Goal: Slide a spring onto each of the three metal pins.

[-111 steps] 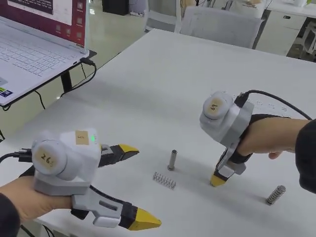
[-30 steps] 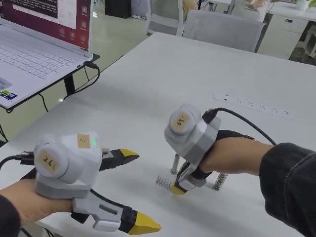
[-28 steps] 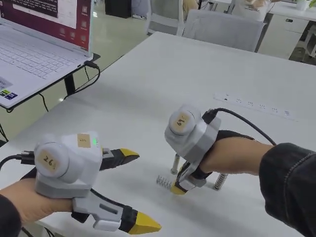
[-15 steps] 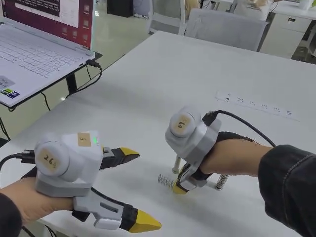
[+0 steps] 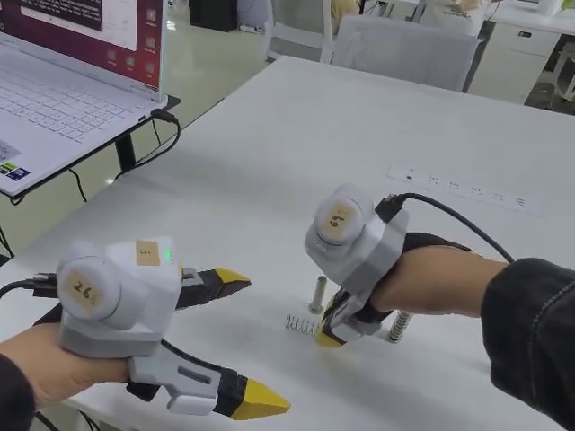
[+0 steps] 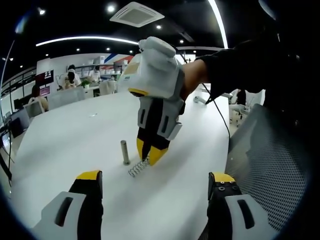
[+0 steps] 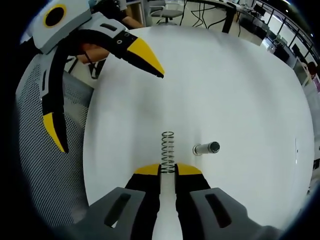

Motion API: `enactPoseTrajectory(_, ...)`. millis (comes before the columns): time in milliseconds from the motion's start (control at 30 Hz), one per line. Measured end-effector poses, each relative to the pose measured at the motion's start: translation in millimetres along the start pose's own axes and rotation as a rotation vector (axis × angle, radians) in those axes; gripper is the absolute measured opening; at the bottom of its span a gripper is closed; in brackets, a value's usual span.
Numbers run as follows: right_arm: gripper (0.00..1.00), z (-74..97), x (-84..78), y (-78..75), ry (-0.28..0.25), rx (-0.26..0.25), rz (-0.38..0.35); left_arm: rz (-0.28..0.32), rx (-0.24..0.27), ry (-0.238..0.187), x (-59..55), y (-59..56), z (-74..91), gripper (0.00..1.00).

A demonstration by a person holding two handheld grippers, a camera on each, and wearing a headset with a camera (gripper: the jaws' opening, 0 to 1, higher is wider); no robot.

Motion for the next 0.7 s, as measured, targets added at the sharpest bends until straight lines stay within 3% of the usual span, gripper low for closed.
enactPoseTrajectory(467,0.08,46.4,-1.6,19.0,-0.082,0.001,0.05,-0.009,-0.028,-0.03,14.8,-7.6,0.6,0.75)
enactPoseTrajectory(700,0.08,64.6,0.5,31.9,-0.108,0.007,0.106,-0.006,-0.06,-0.052,22.2,-14.9,1.1,0.64)
Point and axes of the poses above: the centre of the closed fingertips' face, and the gripper's own axes: z roughly backward along the fingers, y roughly to its left, x roughly out of its top, the point moved 9 cm from there along z, roughly backward along the fingers, and after that the axes turned 8 degrees about z, right-handed, at the moved point
